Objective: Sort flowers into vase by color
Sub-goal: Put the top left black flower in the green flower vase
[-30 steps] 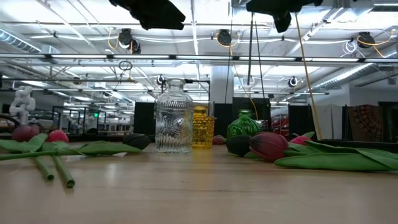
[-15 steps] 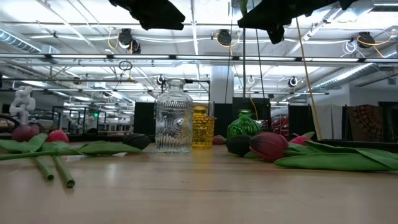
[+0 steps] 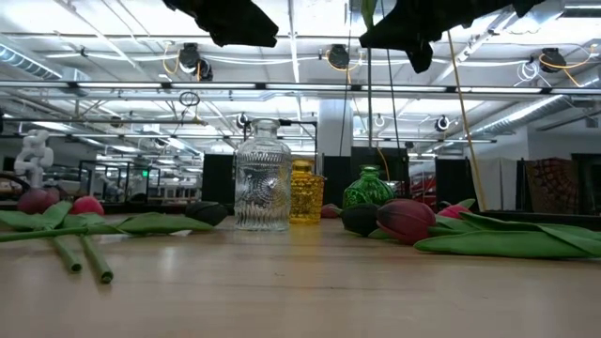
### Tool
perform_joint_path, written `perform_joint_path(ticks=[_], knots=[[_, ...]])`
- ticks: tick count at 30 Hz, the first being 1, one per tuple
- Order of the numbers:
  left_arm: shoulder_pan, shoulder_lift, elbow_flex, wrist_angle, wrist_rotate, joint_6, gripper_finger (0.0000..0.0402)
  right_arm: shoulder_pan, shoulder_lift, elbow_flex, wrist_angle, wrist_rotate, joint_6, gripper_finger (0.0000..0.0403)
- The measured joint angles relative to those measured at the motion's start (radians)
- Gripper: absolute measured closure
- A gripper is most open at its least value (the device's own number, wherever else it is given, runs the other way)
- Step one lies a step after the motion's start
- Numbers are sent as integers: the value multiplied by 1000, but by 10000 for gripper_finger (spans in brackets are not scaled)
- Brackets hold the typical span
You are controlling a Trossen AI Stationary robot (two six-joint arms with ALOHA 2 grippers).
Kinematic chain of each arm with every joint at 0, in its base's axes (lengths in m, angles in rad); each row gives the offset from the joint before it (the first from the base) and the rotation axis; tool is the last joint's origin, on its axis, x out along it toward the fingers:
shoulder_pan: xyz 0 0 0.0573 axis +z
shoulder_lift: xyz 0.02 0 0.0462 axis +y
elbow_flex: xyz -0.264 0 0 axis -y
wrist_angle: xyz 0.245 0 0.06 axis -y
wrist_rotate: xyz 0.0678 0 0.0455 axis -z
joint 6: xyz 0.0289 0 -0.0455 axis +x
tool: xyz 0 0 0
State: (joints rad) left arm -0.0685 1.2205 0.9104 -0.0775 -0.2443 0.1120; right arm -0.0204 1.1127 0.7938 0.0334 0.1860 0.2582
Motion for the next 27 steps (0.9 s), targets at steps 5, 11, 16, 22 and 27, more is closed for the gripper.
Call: perform_joint_path(ticks=[5, 11, 16, 22, 27], knots=[[0, 0, 0, -22, 0, 0, 168, 0, 1, -7, 1, 0, 4, 397], [0, 0, 0, -22, 0, 0, 168, 0, 11, -7, 1, 34, 10, 397], [0, 0, 0, -21, 0, 0, 168, 0, 43, -7, 4, 58, 18, 397], [0, 0, 0, -21, 0, 0, 168, 0, 58, -7, 8, 58, 22, 397], [0, 0, 0, -21, 0, 0, 168, 0, 57, -7, 8, 58, 22, 397]])
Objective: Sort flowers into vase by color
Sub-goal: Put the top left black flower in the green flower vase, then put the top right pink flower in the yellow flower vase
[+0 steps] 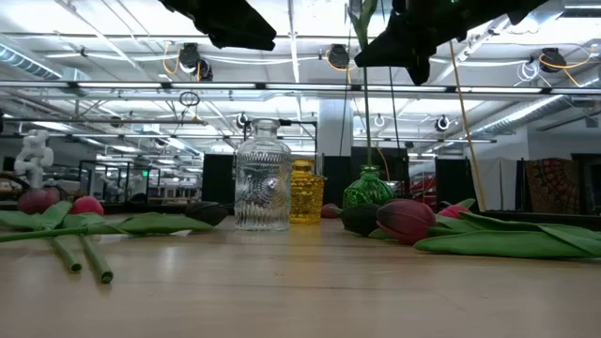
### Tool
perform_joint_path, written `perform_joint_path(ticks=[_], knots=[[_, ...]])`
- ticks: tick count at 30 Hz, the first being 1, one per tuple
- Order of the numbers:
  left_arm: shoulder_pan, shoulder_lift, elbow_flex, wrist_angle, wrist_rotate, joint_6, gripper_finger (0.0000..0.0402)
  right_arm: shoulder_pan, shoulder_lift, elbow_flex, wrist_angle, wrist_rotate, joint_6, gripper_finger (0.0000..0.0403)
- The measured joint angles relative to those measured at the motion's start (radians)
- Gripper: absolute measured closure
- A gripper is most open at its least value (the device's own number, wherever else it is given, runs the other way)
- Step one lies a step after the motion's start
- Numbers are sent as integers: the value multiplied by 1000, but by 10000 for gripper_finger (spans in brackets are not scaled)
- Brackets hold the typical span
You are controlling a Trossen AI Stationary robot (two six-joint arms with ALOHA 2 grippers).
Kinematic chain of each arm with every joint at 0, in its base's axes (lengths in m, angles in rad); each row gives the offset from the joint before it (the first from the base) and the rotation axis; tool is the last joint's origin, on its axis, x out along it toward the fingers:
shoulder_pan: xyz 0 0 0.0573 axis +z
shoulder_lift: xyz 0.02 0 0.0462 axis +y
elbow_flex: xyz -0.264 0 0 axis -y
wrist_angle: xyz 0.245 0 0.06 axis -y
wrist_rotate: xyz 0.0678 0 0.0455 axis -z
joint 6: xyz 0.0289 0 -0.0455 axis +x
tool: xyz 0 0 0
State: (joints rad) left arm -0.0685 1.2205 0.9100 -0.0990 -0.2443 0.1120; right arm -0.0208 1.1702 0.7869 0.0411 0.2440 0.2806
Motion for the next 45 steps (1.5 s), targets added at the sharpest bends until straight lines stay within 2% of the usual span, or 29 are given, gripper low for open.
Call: perform_joint_path(ticks=[10, 20, 31, 38, 45], knots=[[0, 0, 0, 0, 0, -1, 168, 0, 20, 0, -13, 18, 26, 392], [0, 0, 0, -8, 0, -2, 168, -22, 38, 0, -64, 44, 71, 359], [0, 0, 0, -25, 0, -3, 168, -45, 19, 0, -140, 37, 59, 266], [0, 0, 0, -69, 0, -10, 168, -44, -31, 0, -178, -10, 50, 206], [0, 0, 0, -141, 1, -55, 169, -44, -95, 0, -266, -11, 48, 170]])
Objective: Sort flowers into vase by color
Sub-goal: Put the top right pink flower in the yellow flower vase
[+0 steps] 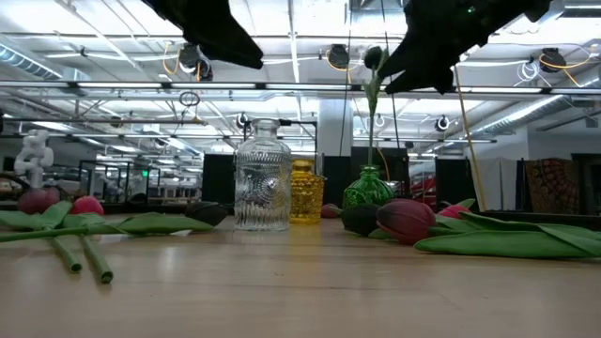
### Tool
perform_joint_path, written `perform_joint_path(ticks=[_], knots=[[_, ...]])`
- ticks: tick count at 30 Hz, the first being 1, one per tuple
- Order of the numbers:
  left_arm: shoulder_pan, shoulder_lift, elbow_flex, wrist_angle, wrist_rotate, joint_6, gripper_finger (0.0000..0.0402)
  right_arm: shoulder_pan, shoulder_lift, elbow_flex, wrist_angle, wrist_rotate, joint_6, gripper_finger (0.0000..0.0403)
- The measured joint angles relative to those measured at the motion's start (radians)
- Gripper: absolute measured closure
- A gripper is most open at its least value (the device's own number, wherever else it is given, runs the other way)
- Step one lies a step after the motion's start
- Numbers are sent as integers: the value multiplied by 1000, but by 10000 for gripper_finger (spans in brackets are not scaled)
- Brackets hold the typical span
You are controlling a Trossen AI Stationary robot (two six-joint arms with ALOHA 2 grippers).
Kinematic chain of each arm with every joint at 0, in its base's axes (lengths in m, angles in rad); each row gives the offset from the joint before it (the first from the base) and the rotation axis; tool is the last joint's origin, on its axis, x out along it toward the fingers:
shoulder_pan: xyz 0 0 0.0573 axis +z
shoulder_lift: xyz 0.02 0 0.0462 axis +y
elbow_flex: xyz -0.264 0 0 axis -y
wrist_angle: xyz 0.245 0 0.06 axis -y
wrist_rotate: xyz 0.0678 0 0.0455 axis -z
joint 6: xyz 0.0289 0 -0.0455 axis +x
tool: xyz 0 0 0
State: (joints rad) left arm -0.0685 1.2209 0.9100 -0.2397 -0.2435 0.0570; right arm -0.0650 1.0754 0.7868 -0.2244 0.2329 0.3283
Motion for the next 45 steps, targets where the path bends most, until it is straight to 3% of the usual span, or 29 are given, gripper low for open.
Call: perform_joint_path(ticks=[14, 20, 23, 25, 27, 32, 39, 45], knots=[[0, 0, 0, -41, 0, 0, 169, 2, -145, 0, -222, 9, -42, 163], [0, 0, 0, -40, 0, 0, 169, 1, -134, -1, -394, 255, -44, 173], [0, 0, 0, -40, 0, 1, 169, -7, -108, -48, -367, 402, -56, 183], [0, 0, 0, -40, 0, 1, 169, -32, -87, -98, -274, 438, -96, 189], [0, 0, 0, -40, 0, 1, 169, -71, -72, -156, -158, 415, -167, 196], [0, 0, 0, -41, 0, 2, 168, -209, -57, -279, 89, 216, -261, 206], [0, 0, 0, -38, 0, 2, 169, -379, -38, -383, 226, 5, -262, 206], [1, 0, 0, -17, 0, 10, 168, -467, 61, -437, 297, -59, -232, 206]])
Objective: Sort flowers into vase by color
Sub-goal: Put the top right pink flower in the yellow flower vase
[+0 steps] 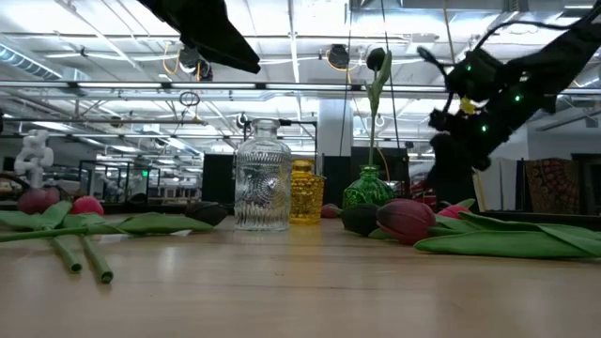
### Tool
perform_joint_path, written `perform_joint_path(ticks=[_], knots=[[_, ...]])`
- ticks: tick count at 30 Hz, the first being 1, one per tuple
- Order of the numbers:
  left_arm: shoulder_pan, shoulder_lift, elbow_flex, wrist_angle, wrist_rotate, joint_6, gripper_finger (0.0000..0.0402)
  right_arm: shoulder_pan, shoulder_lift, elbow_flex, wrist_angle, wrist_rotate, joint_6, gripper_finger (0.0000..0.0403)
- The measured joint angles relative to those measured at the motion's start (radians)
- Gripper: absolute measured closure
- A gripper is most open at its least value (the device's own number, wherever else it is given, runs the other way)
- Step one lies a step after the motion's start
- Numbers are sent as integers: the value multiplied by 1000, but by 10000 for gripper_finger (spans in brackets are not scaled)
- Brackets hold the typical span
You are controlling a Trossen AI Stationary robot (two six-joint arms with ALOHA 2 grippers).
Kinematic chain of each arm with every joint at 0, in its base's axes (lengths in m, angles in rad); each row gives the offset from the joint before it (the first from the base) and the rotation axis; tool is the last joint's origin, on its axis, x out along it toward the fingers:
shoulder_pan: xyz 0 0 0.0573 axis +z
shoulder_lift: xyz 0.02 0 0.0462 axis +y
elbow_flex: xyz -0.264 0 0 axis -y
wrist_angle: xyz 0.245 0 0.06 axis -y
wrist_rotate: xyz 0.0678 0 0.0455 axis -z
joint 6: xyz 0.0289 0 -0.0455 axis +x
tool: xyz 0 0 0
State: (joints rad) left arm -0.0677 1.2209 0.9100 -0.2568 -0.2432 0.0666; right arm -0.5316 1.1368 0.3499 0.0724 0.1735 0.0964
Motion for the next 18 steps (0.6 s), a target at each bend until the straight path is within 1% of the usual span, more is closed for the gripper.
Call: perform_joint_path(ticks=[12, 15, 18], knots=[[0, 0, 0, 34, 0, 25, 169, -27, 294, 0, 185, 4, -8, 206], [0, 0, 0, 33, 0, 25, 169, -41, 332, 1, 226, -2, -4, 208], [0, 0, 0, 32, 0, 27, 169, -54, 345, 2, 244, -12, -3, 225]])
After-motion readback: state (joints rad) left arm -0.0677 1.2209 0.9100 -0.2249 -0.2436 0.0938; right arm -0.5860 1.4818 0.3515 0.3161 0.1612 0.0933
